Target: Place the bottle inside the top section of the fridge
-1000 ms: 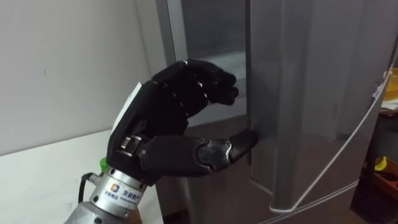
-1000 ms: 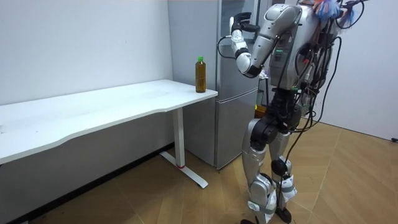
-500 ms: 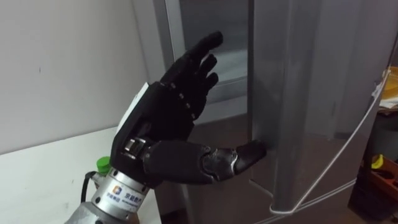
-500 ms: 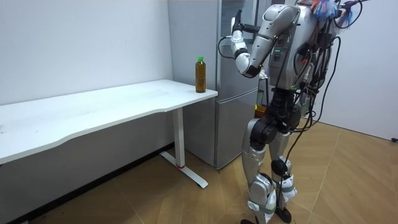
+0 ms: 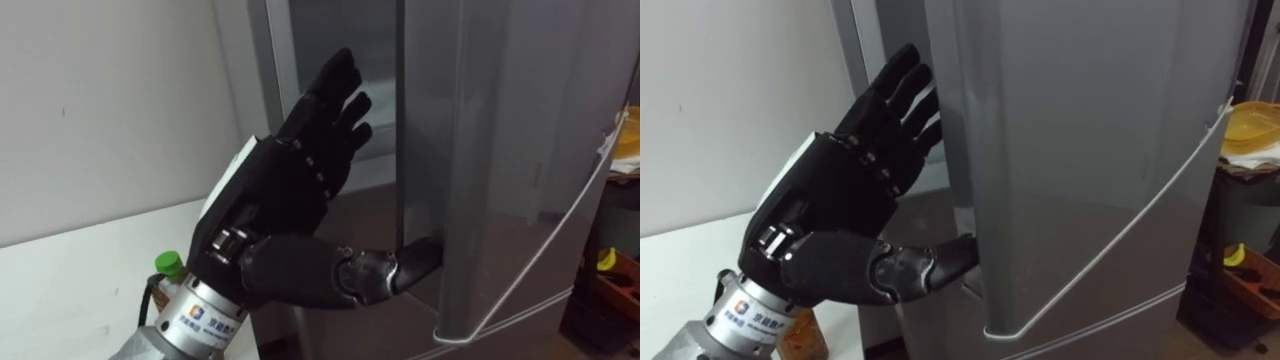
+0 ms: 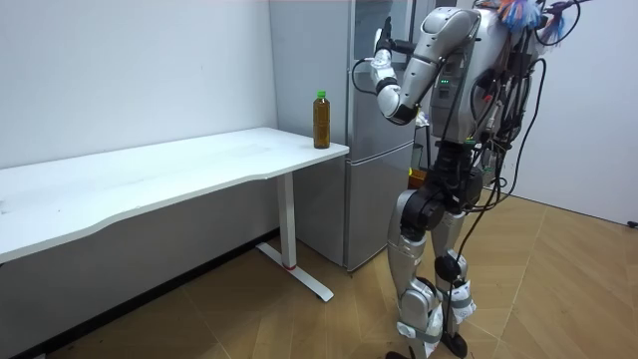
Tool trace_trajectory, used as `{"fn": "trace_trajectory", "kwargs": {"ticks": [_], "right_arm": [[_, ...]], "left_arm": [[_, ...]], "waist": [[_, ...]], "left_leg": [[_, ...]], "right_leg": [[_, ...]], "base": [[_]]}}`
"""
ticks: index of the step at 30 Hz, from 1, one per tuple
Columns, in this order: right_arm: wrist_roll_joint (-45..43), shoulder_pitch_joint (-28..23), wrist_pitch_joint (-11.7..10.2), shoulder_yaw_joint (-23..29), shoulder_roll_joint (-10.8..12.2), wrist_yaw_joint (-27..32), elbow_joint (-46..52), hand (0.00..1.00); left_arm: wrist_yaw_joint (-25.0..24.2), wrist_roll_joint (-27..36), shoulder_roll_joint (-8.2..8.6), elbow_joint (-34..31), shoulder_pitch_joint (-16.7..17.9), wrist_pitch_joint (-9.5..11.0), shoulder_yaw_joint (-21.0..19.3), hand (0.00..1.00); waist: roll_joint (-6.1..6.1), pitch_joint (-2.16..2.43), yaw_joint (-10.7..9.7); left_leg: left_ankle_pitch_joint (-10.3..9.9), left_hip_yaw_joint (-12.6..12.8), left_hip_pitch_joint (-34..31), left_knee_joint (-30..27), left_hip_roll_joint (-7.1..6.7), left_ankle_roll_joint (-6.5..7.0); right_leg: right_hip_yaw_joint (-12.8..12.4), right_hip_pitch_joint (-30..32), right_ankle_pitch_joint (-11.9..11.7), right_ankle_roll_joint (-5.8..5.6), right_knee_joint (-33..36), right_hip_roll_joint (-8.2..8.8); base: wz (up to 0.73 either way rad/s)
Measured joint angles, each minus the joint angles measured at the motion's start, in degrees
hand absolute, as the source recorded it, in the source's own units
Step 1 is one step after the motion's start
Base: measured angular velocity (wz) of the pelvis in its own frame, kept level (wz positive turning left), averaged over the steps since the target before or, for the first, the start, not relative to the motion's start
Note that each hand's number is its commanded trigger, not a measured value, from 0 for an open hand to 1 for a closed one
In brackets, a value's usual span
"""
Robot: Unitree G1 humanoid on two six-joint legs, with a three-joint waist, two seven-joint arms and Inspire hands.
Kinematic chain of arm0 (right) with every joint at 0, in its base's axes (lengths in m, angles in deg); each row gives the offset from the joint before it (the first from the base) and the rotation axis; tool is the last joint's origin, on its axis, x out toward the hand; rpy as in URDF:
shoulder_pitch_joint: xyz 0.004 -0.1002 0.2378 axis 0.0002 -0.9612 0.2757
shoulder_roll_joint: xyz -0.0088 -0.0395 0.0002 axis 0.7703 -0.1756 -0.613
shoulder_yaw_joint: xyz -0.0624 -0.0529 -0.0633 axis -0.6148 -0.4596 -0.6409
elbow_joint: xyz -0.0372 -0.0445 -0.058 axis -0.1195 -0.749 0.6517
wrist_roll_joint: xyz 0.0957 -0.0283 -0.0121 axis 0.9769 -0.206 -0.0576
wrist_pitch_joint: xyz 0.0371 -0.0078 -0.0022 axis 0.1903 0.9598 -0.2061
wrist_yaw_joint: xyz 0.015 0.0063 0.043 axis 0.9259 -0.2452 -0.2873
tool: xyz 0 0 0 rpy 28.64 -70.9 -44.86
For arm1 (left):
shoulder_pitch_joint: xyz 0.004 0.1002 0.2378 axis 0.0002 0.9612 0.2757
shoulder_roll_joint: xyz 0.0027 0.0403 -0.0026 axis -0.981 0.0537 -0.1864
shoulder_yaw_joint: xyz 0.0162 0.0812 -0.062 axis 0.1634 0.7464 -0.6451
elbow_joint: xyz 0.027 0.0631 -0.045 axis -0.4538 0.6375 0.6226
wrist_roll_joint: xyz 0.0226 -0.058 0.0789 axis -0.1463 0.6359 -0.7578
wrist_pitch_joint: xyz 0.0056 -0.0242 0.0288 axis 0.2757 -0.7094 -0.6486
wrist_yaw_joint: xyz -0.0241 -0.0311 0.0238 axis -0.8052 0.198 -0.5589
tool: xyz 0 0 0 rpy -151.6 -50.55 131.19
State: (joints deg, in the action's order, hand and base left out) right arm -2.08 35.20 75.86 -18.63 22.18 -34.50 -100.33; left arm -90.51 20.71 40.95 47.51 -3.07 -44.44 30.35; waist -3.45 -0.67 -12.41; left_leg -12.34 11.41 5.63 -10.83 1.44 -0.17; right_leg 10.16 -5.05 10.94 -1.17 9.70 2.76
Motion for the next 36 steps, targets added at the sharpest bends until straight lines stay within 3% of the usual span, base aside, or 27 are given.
{"fn": "trace_trajectory", "kwargs": {"ticks": [12,18,36], "right_arm": [[-0.30,0.74,0.07,-0.10,0.04,1.00,0.04,0.00],[-0.37,1.21,0.13,-0.12,0.04,1.25,-0.23,0.00],[0.04,1.15,-0.75,-1.24,-0.06,1.51,-0.22,0.00]], "left_arm": [[-2.22,-1.23,0.11,0.00,-0.01,-1.27,4.32,0.00],[-3.35,-1.23,0.06,0.00,-0.01,-1.72,4.76,0.00],[-3.84,-1.43,0.09,0.01,-0.01,-1.98,6.61,0.00]], "waist": [[0.03,0.02,-0.50],[0.03,0.02,-1.50],[0.13,-0.05,-1.60]], "left_leg": [[0.00,-0.01,-0.02,-0.05,0.00,0.00],[0.00,-0.01,0.00,-0.05,0.00,0.00],[0.00,-0.01,-0.02,0.04,0.00,0.00]], "right_leg": [[0.04,0.09,0.00,0.00,0.00,0.02],[0.12,0.09,0.00,0.00,-0.02,0.03],[-0.02,0.10,0.01,0.00,-0.12,0.03]], "base": [[0.00],[0.00],[0.00]]}}
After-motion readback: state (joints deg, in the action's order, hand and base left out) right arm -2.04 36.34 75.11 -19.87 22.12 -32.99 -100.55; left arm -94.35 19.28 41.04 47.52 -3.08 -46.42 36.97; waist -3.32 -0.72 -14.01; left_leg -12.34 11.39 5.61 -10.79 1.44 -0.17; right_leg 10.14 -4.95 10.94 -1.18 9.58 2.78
